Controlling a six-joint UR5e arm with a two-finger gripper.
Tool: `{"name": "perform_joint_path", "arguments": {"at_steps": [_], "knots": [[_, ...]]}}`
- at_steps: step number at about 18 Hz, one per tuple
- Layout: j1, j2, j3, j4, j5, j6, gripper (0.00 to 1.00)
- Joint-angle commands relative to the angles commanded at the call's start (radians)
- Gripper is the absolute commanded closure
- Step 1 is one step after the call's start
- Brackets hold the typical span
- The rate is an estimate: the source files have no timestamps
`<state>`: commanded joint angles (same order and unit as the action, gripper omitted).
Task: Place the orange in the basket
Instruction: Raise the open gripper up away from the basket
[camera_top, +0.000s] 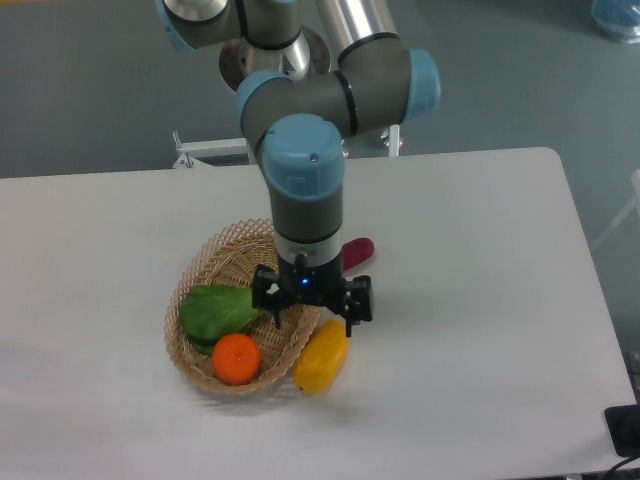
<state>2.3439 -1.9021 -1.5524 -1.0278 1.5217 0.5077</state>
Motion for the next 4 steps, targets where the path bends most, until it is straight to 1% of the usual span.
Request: {"name": "perform_joint_path", "arguments": {"at_steps": [4], "knots": [[0.017,0.000,-0.017,0.003,-0.002,0.002,0.00]]}}
